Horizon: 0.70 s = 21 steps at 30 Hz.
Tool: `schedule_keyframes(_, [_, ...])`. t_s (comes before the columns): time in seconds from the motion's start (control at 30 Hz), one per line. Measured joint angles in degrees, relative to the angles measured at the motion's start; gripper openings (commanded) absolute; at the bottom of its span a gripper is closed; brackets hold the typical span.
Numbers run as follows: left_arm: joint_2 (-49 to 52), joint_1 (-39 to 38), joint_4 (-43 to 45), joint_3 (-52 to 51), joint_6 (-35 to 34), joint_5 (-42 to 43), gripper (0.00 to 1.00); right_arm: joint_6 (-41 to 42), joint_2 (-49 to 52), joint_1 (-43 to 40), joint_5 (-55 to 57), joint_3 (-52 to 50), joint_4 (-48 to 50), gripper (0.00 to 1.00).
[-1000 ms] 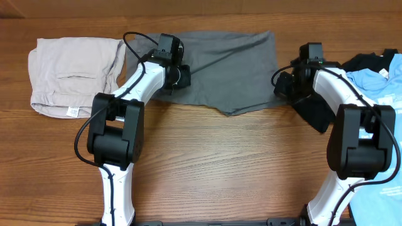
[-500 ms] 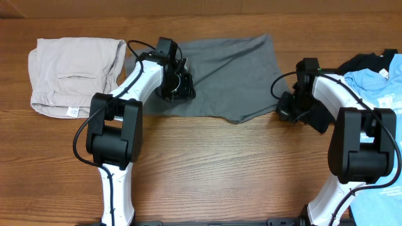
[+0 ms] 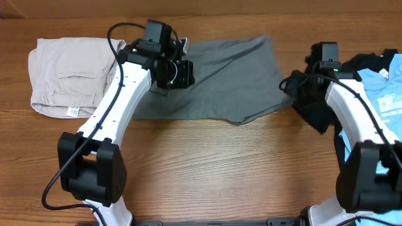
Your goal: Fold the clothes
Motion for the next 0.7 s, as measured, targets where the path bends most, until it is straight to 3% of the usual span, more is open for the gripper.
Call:
schedule_keyframes(0.13, [0.50,-0.35,-2.05,-0.02,0.24,-0.63,0.04,-1.60,5.90,0.17,-3.61,-0.02,9.07,0.04])
schedule_keyframes(0.27, [0.52,-0.35,-3.08,-0.02,0.24,-1.51,0.04,-2.16,10.43,0.39,-5.44,-0.04,11.89,0.04])
schedule_keyframes(0.57, [0.52,-0.35,-3.37,-0.02,0.24,-4.76,0.04,-2.21,14.49,0.33,-7.41,-1.57,10.47,0.04])
schedule_keyframes(0.7, [0.52,-0.35,-3.56,-0.02,0.26,-5.35,0.05,-0.17,14.03,0.39,-8.70,-1.20,1.88,0.04])
